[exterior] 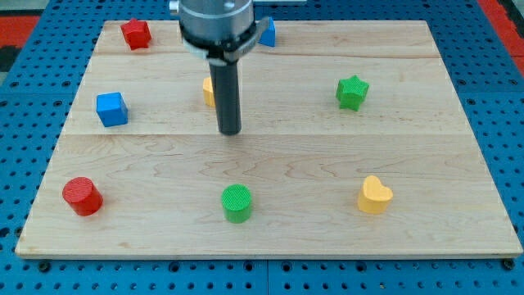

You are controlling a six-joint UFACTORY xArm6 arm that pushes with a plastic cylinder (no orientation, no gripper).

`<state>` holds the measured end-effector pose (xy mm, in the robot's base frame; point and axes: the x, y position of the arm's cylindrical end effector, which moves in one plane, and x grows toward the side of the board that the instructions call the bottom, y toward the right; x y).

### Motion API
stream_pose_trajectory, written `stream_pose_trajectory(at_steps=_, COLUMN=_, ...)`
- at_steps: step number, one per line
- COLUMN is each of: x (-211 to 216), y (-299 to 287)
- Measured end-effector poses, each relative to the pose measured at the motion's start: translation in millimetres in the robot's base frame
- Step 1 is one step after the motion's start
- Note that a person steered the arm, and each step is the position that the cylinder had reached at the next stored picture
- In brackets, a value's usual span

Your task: Place the blue cube below the yellow hexagon

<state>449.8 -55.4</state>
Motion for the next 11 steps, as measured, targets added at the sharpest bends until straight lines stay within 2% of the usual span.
stream_pose_trajectory(at_steps=4, x=-6, y=-16)
stream_pose_trajectory(at_steps=5, x=3, y=-75)
stream_pose_trajectory(at_steps=6, x=-4, y=-151)
stream_pose_trajectory(at_steps=7, x=-29, y=-197)
stream_pose_trajectory(at_steps=8, x=-61, y=-189)
stream_pose_trajectory(at_steps=9, x=-22, y=-120)
stream_pose_trajectory(at_steps=10, x=-5, y=-68)
stream_pose_trajectory(at_steps=11, x=-19, y=-52)
